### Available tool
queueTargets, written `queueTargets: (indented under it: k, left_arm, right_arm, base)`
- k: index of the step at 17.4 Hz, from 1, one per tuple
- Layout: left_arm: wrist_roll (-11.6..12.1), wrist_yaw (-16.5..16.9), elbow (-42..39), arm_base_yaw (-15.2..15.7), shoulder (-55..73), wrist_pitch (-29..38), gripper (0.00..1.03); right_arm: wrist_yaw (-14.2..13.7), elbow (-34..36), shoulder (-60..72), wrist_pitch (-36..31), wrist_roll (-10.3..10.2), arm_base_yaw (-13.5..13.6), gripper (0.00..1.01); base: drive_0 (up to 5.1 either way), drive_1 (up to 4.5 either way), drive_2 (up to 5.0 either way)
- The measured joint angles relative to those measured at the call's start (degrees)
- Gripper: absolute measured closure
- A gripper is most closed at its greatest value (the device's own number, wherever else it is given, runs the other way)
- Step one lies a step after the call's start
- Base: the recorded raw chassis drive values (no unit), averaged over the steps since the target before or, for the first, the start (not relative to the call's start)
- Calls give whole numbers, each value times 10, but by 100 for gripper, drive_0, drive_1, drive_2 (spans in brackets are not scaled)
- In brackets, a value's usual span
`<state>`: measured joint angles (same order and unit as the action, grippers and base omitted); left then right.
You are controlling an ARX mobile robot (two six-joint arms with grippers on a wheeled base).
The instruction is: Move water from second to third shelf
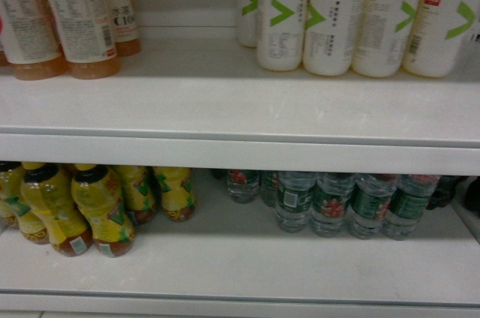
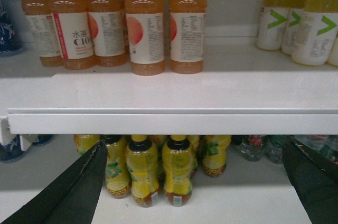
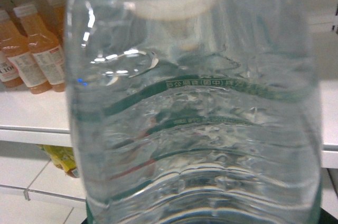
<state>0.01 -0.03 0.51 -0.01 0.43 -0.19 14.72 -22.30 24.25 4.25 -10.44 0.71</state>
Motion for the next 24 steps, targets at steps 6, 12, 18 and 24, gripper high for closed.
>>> queueTargets:
  k: [6, 12, 18, 24]
  left_arm:
    - [0, 0, 0, 0, 0, 0, 5]
    - [0, 0, 0, 0, 0, -2, 5]
    - [0, 0, 0, 0, 0, -2, 5]
    - [0, 0, 0, 0, 0, 0, 5]
  right_arm:
    - [1, 0, 0, -2, 0, 0, 59]
    - [2, 0, -1, -2, 0, 0, 59]
    - [2, 0, -1, -3, 0, 0, 59]
    - [2, 0, 0, -3, 0, 0, 59]
  base:
    - [-492, 235, 235]
    - [-475, 252, 252]
    - [-485, 242, 242]
    - [-483, 244, 244]
